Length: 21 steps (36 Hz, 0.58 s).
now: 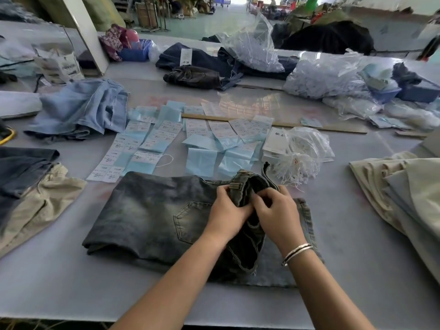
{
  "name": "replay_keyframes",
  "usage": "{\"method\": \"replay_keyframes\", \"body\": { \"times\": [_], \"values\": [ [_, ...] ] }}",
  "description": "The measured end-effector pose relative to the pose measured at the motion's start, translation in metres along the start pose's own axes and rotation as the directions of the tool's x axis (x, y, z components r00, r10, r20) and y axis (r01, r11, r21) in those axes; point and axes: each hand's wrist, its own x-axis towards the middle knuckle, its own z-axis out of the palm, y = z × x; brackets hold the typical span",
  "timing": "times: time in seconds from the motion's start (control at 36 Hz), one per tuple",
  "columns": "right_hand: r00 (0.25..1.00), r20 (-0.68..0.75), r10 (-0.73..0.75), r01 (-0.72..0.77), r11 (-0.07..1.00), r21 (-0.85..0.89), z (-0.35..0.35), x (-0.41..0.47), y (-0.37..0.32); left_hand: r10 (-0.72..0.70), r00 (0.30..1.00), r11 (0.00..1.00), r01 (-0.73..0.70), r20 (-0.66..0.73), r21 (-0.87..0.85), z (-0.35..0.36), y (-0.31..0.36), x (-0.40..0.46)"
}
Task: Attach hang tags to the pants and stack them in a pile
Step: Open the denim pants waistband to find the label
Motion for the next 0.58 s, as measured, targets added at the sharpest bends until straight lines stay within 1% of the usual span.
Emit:
{"method": "replay_keyframes", "body": {
  "times": [0.06,0.11,0.14,0.17,0.22,0.28,0.33,0.36,0.39,0.44,0.5,0.53,0.58],
  "values": [
    [0.999,0.015,0.05,-0.05,0.998,0.044,-0.003,0.004,0.006,-0.011,0.998,0.997,0.015,0.062,-0.073,-0.003,-0.002,0.002],
    [0.993,0.075,0.095,-0.106,0.98,0.166,-0.008,0.005,0.013,-0.045,0.985,0.985,0.072,0.167,-0.158,-0.009,-0.002,0.003],
    [0.987,0.108,0.118,-0.142,0.958,0.249,-0.011,0.004,0.016,-0.057,0.979,0.983,0.089,0.196,-0.161,-0.013,-0.001,0.003],
    [0.98,0.139,0.14,-0.179,0.926,0.331,-0.012,0.003,0.017,-0.052,0.981,0.989,0.077,0.187,-0.128,-0.017,0.0,0.005],
    [0.971,0.173,0.167,-0.229,0.861,0.453,-0.013,-0.001,0.019,0.026,0.994,1.0,-0.027,0.104,0.013,-0.02,0.006,0.01],
    [0.968,0.189,0.165,-0.242,0.815,0.526,-0.013,-0.004,0.019,0.176,0.983,0.976,-0.181,0.053,0.124,-0.019,0.017,0.013],
    [0.971,0.194,0.14,-0.227,0.79,0.57,-0.012,-0.005,0.019,0.311,0.948,0.919,-0.319,0.069,0.234,-0.015,0.026,0.017],
    [0.973,0.193,0.124,-0.215,0.785,0.581,-0.01,-0.005,0.019,0.331,0.94,0.901,-0.342,0.087,0.268,-0.012,0.028,0.02],
    [0.974,0.194,0.112,-0.207,0.783,0.587,-0.009,-0.006,0.02,0.313,0.945,0.905,-0.327,0.093,0.271,-0.01,0.029,0.023],
    [0.974,0.201,0.104,-0.207,0.768,0.606,-0.006,-0.009,0.023,0.213,0.974,0.954,-0.223,0.072,0.198,-0.007,0.025,0.029],
    [0.97,0.202,0.137,-0.239,0.707,0.666,-0.001,-0.013,0.026,0.087,0.996,0.995,-0.089,0.033,0.051,-0.007,0.017,0.032],
    [0.964,0.204,0.168,-0.264,0.665,0.699,0.002,-0.014,0.028,0.022,0.999,0.999,-0.021,0.022,-0.043,-0.007,0.013,0.033],
    [0.952,0.213,0.218,-0.303,0.605,0.736,0.009,-0.018,0.033,-0.08,0.997,0.975,0.082,0.019,-0.207,-0.008,0.004,0.033]
  ]
}}
